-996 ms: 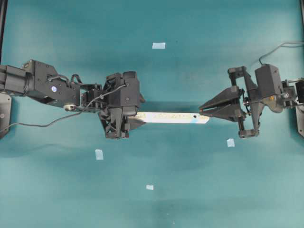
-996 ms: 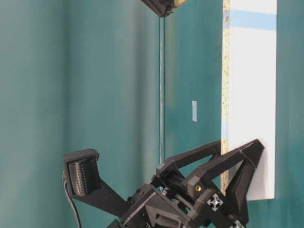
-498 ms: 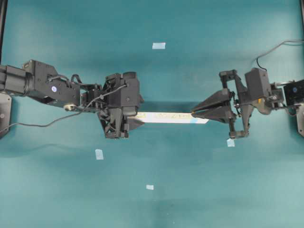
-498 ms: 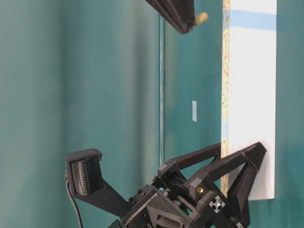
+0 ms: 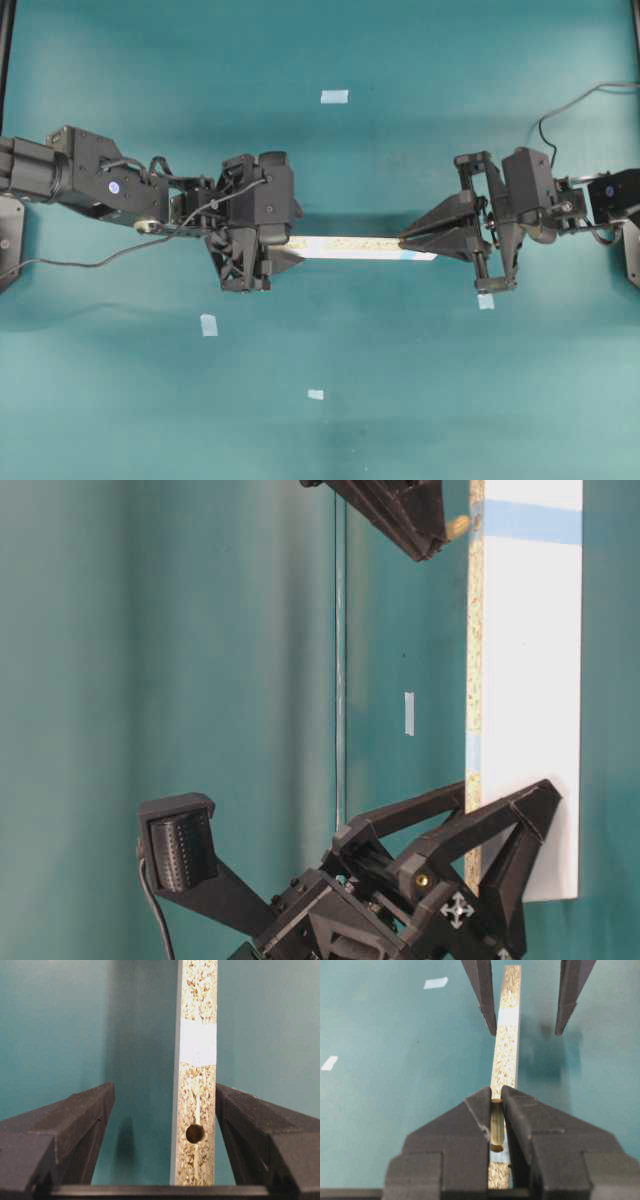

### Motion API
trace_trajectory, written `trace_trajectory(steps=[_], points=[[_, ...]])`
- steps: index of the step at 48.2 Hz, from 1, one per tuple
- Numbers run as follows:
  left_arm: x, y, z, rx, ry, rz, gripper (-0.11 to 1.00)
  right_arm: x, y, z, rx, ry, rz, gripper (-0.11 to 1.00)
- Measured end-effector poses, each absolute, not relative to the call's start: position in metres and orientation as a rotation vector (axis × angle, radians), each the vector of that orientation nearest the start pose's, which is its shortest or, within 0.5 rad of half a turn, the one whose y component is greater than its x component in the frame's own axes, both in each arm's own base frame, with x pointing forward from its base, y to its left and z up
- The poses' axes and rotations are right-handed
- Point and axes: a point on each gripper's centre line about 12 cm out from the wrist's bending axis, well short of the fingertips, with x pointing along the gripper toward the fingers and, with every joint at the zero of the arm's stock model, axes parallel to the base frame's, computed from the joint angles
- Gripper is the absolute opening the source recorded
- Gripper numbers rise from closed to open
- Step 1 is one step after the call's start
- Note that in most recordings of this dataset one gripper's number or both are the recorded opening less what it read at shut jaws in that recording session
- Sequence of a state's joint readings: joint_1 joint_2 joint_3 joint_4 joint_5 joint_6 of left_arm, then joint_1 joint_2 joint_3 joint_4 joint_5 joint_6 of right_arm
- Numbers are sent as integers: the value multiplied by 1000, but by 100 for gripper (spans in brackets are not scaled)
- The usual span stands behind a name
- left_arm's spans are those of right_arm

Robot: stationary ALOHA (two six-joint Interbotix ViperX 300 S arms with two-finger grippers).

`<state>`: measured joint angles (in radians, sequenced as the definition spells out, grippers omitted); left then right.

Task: Move the wooden board into place and insert the rod into its hole.
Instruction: 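Lower the peg into the board hole and press it down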

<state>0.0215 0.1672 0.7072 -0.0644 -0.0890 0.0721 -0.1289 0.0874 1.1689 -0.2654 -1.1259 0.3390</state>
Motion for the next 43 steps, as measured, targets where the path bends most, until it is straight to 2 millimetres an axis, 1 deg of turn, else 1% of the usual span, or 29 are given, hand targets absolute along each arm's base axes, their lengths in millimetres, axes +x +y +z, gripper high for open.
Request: trace_trajectory(steps=[21,30,36,38,41,43], points=[[385,9,100,1,784,23,77,294,-10,113,250,172,92,9],[385,9,99,1,786,23,71,294,-10,113,250,172,92,9],[385,9,100,1,784,23,64,294,-9,113,249,172,95,9],[385,9,99,1,786,23,60,294,-10,113,250,172,92,9],[385,8,100,2,783,21,49,293,-10,113,249,175,92,9],[385,8,100,2,787,21,38,293,-10,113,251,173,92,9]])
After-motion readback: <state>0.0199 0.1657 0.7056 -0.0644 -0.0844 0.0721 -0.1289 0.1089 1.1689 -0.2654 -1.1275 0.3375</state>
